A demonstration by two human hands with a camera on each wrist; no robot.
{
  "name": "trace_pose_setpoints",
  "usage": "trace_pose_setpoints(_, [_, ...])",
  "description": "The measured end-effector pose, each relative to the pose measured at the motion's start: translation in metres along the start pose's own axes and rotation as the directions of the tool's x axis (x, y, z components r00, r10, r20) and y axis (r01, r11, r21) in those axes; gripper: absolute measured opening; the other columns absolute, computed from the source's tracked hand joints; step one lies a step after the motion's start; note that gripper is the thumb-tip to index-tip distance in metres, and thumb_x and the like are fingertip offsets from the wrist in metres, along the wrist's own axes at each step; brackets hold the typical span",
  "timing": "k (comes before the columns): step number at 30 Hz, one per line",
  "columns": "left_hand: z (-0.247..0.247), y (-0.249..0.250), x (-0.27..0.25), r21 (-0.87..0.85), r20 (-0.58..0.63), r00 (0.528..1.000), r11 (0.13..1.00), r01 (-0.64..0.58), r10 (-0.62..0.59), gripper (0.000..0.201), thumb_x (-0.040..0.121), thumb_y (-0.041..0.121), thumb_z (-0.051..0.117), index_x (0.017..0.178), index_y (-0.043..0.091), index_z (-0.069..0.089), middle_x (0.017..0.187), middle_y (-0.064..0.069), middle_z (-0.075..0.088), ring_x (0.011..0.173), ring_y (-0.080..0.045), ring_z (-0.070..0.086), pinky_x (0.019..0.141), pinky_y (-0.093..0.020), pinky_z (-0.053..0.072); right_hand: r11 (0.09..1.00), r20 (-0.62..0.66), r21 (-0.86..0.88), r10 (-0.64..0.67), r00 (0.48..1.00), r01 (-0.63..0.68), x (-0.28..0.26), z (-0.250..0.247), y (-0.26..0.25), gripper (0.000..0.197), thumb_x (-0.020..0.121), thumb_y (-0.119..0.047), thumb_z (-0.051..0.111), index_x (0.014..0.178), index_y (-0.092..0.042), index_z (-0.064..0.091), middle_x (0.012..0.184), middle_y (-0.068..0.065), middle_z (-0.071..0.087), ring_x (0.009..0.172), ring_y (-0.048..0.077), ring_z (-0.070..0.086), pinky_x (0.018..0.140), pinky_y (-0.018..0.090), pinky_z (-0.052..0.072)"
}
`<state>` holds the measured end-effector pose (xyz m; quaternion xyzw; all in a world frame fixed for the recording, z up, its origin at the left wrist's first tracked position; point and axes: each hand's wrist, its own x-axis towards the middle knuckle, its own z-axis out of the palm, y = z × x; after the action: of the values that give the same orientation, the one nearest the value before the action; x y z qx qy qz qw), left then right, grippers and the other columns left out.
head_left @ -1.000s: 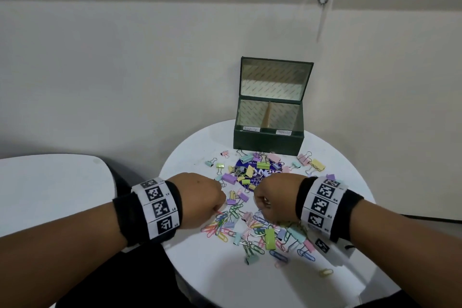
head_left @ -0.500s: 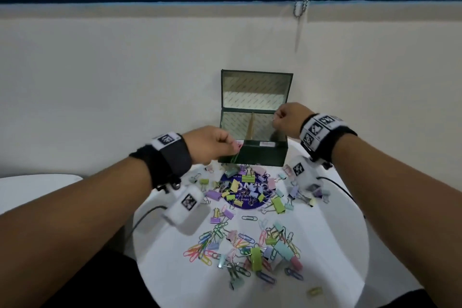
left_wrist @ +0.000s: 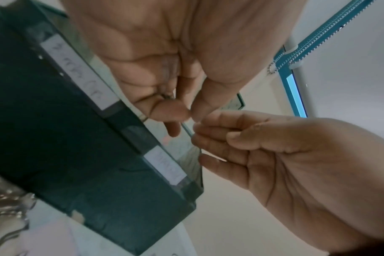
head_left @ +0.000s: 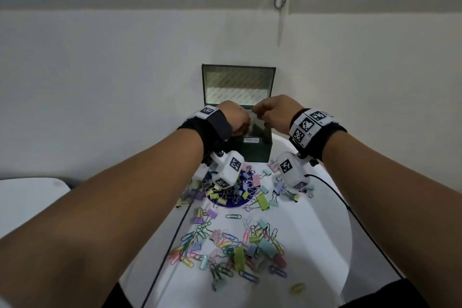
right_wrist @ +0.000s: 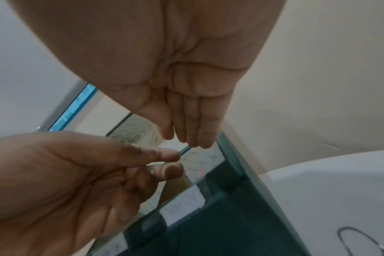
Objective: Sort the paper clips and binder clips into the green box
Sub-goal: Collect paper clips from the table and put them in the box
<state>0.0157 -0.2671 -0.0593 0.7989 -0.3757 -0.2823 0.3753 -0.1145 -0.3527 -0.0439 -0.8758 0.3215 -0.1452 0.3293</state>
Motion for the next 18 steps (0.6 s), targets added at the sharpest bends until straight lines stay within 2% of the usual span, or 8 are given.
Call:
trace_pose_setpoints(3, [0.004, 0.000, 0.004, -0.157, 0.013, 0.999, 0.987, 0.035, -0.033, 0.015, 0.093, 0.000, 0.053, 0.104, 0.009, 0.056, 0.101, -0.013, 0.062, 0.081, -0.021, 0.065, 0.072, -0.029, 0.061, 0.999, -0.053, 0.004, -0.039, 0.998, 0.040, -0.021, 0.003, 0.006, 0.028, 0.090, -0.003, 0.057, 0.103, -0.022, 0.072, 0.108, -0.002, 0.070, 0.103, 0.017, 0.064, 0.095, 0.031, 0.051])
trace_pose_setpoints(5, [0.003, -0.001, 0.003, -0.178, 0.022, 0.999, 0.983, 0.041, -0.038, 0.023, 0.094, -0.001, 0.051, 0.115, 0.006, 0.058, 0.108, -0.014, 0.062, 0.087, -0.021, 0.065, 0.074, -0.028, 0.060, 0.996, -0.005, -0.069, -0.063, 0.998, 0.063, -0.039, 0.009, 0.011, 0.018, 0.091, -0.009, 0.059, 0.094, -0.024, 0.068, 0.099, -0.005, 0.068, 0.094, 0.014, 0.064, 0.087, 0.029, 0.052])
trace_pose_setpoints(7, [0.001, 0.000, -0.002, -0.168, 0.029, 0.999, 0.985, 0.043, -0.039, 0.031, 0.094, 0.000, 0.053, 0.124, -0.002, 0.059, 0.109, -0.014, 0.062, 0.089, -0.021, 0.065, 0.074, -0.026, 0.060, 0.976, 0.123, -0.189, -0.088, 0.988, 0.110, -0.056, 0.018, 0.020, 0.013, 0.094, -0.016, 0.058, 0.093, -0.025, 0.067, 0.095, -0.008, 0.067, 0.085, 0.009, 0.064, 0.077, 0.024, 0.053])
trace_pose_setpoints(9, [-0.003, 0.001, -0.007, -0.170, 0.026, 0.999, 0.985, 0.037, -0.033, 0.031, 0.094, 0.000, 0.054, 0.124, -0.004, 0.060, 0.106, -0.013, 0.064, 0.090, -0.021, 0.065, 0.082, -0.031, 0.059, 0.934, 0.242, -0.329, -0.062, 0.968, 0.142, -0.067, 0.030, 0.029, 0.018, 0.094, -0.016, 0.056, 0.091, -0.029, 0.067, 0.094, -0.013, 0.066, 0.084, 0.005, 0.062, 0.080, 0.025, 0.054])
trace_pose_setpoints(11, [-0.007, 0.001, -0.016, -0.163, 0.023, 1.000, 0.987, 0.000, 0.003, 0.027, 0.094, 0.003, 0.057, 0.119, -0.001, 0.064, 0.104, -0.010, 0.066, 0.090, -0.021, 0.066, 0.087, -0.034, 0.058, 0.901, 0.260, -0.419, -0.002, 0.966, 0.115, -0.070, 0.039, 0.039, 0.023, 0.091, -0.015, 0.055, 0.086, -0.033, 0.068, 0.092, -0.014, 0.068, 0.087, 0.007, 0.063, 0.086, 0.030, 0.056])
trace_pose_setpoints(14, [-0.015, 0.001, -0.033, 0.065, -0.011, 0.991, 0.989, -0.133, 0.134, 0.015, 0.090, 0.026, 0.069, 0.095, 0.012, 0.072, 0.091, -0.002, 0.074, 0.083, -0.018, 0.072, 0.079, -0.036, 0.060, 0.894, 0.231, -0.436, 0.005, 0.973, 0.098, -0.072, 0.045, 0.045, 0.019, 0.087, -0.020, 0.056, 0.085, -0.033, 0.070, 0.087, -0.014, 0.069, 0.084, 0.012, 0.064, 0.084, 0.035, 0.057])
trace_pose_setpoints(16, [-0.021, 0.000, -0.048, 0.333, -0.025, 0.971, 0.918, -0.216, 0.237, 0.024, 0.089, 0.039, 0.066, 0.085, 0.016, 0.069, 0.082, 0.003, 0.071, 0.075, -0.015, 0.068, 0.071, -0.031, 0.054, 0.902, 0.247, -0.406, -0.044, 0.968, 0.145, -0.073, 0.047, 0.042, 0.015, 0.090, -0.024, 0.058, 0.091, -0.033, 0.070, 0.096, -0.012, 0.068, 0.089, 0.014, 0.063, 0.087, 0.035, 0.055])
trace_pose_setpoints(18, [-0.025, -0.003, -0.068, 0.494, -0.003, 0.951, 0.828, -0.267, 0.308, 0.024, 0.091, 0.042, 0.063, 0.082, 0.020, 0.064, 0.080, 0.006, 0.065, 0.073, -0.013, 0.061, 0.066, -0.028, 0.047, 0.899, 0.300, -0.384, -0.095, 0.949, 0.211, -0.075, 0.050, 0.036, 0.015, 0.093, -0.029, 0.059, 0.101, -0.034, 0.070, 0.105, -0.010, 0.064, 0.095, 0.015, 0.061, 0.088, 0.033, 0.053])
